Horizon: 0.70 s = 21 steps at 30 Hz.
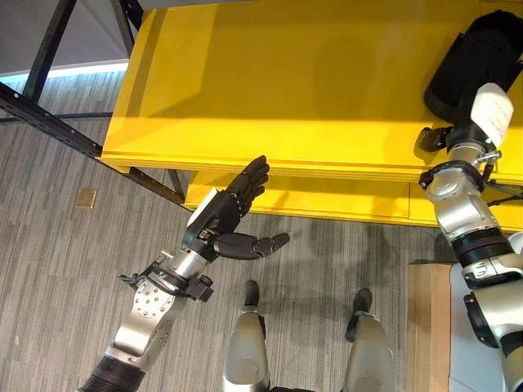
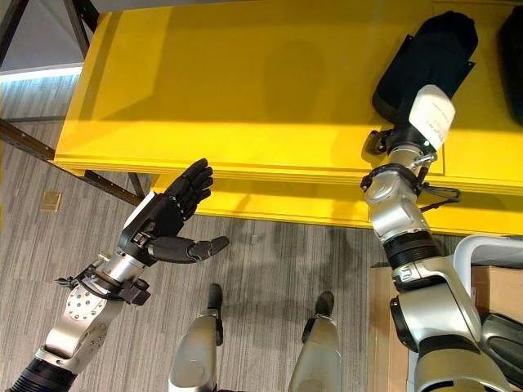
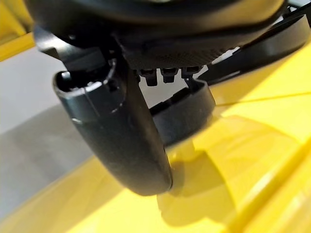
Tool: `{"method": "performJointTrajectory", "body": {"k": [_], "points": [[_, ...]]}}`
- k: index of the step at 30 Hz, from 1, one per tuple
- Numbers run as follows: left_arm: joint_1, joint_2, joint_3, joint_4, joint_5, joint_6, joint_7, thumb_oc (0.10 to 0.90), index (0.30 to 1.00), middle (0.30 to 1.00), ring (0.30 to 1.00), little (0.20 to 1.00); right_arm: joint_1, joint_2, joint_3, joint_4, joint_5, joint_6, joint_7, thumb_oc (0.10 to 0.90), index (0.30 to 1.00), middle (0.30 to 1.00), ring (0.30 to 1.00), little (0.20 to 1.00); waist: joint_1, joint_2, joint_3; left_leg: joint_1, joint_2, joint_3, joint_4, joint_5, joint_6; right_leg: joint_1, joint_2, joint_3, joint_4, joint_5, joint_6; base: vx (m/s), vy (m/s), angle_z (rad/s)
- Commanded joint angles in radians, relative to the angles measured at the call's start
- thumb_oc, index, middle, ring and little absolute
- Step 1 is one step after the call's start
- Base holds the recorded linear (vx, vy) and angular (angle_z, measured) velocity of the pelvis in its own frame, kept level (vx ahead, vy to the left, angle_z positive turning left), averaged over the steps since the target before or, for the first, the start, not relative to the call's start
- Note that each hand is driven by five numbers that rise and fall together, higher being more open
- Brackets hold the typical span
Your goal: Move parts from the plastic box to the shelf.
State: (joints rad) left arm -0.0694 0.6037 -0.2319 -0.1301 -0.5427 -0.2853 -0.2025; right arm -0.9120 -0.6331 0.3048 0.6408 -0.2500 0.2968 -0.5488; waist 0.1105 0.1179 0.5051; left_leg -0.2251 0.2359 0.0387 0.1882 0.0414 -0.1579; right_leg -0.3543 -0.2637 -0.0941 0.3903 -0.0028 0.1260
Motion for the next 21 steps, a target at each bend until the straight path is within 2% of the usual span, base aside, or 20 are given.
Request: {"method": "performJointTrajectory", "body": {"k": [1,4,8,11,12,14,16,20,21], "points": [[-0.008,-0.016,0.029,-0.139,-0.013,-0.096,0.005,0.9,1.0,1.0,1.0,1.0,-0.08,-0.055,0.034,-0.051,-0.133,-0.053,0.006,0.9,1.0,1.0,1.0,1.0,0.008,-0.009,-0.067,-0.026,-0.029,-0.043,-0.005,-0.023,0.064,0.049,0.063,-0.016,0.112,-0.207,-0.096,0.0,0.003,-0.06],[-0.01,-0.013,0.028,-0.131,-0.012,-0.1,-0.01,0.9,1.0,1.0,1.0,1.0,-0.104,-0.064,0.07,-0.017,-0.094,-0.039,0.09,0.9,1.0,1.0,1.0,1.0,0.017,-0.01,-0.069,-0.03,-0.032,-0.045,-0.006,-0.022,0.063,0.047,0.06,-0.022,0.112,-0.206,-0.095,0.0,0.0,-0.01],[-0.009,-0.006,0.036,-0.124,-0.021,-0.102,-0.038,0.9,1.0,1.0,1.0,1.0,-0.147,-0.085,0.129,0.05,-0.159,-0.053,0.208,0.9,1.0,1.0,1.0,1.0,0.034,-0.013,-0.071,-0.04,-0.034,-0.052,-0.002,-0.02,0.062,0.046,0.058,-0.032,0.113,-0.207,-0.094,-0.01,-0.009,0.0],[-0.011,-0.003,0.035,-0.124,-0.023,-0.1,-0.05,0.9,1.0,1.0,1.0,1.0,-0.184,-0.106,0.177,0.107,-0.104,-0.026,0.254,0.9,1.0,1.0,1.0,1.0,0.044,-0.018,-0.073,-0.043,-0.033,-0.058,-0.004,-0.018,0.061,0.048,0.058,-0.04,0.108,-0.205,-0.093,-0.02,-0.041,0.02],[-0.01,0.002,0.038,-0.122,-0.027,-0.102,-0.06,0.9,1.0,1.0,1.0,1.0,-0.199,-0.116,0.186,0.136,-0.11,-0.012,0.3,0.9,1.0,1.0,1.0,1.0,0.048,-0.02,-0.074,-0.044,-0.032,-0.059,-0.004,-0.017,0.06,0.051,0.057,-0.045,0.105,-0.204,-0.093,-0.01,-0.045,0.05],[-0.01,0.001,0.04,-0.12,-0.024,-0.102,-0.069,0.9,1.0,1.0,1.0,1.0,-0.21,-0.127,0.203,0.166,-0.099,-0.012,0.311,0.9,1.0,1.0,1.0,1.0,0.052,-0.023,-0.075,-0.045,-0.031,-0.06,-0.005,-0.016,0.06,0.053,0.058,-0.048,0.101,-0.204,-0.093,0.0,-0.036,0.06],[-0.012,0.004,0.039,-0.119,-0.02,-0.101,-0.067,0.9,1.0,1.0,1.0,1.0,-0.225,-0.134,0.217,0.207,-0.046,0.001,0.319,0.9,1.0,1.0,1.0,1.0,0.056,-0.026,-0.075,-0.045,-0.028,-0.06,-0.004,-0.015,0.06,0.056,0.059,-0.052,0.099,-0.203,-0.093,0.0,-0.042,0.03],[-0.018,0.004,0.047,-0.122,-0.019,-0.09,-0.075,0.9,1.0,1.0,1.0,1.0,-0.248,-0.13,0.213,0.273,0.071,0.062,0.433,0.9,1.0,1.0,1.0,1.0,0.062,-0.032,-0.069,-0.042,-0.031,-0.063,0.0,-0.021,0.061,0.064,0.056,-0.055,0.105,-0.212,-0.094,0.0,-0.01,0.0],[-0.019,0.003,0.048,-0.123,-0.015,-0.087,-0.076,0.9,1.0,1.0,1.0,1.0,-0.249,-0.129,0.212,0.285,0.106,0.061,0.46,0.9,1.0,1.0,1.0,1.0,0.064,-0.032,-0.071,-0.045,-0.03,-0.064,-0.001,-0.018,0.061,0.064,0.058,-0.056,0.101,-0.207,-0.096,0.01,-0.029,0.06]]}}
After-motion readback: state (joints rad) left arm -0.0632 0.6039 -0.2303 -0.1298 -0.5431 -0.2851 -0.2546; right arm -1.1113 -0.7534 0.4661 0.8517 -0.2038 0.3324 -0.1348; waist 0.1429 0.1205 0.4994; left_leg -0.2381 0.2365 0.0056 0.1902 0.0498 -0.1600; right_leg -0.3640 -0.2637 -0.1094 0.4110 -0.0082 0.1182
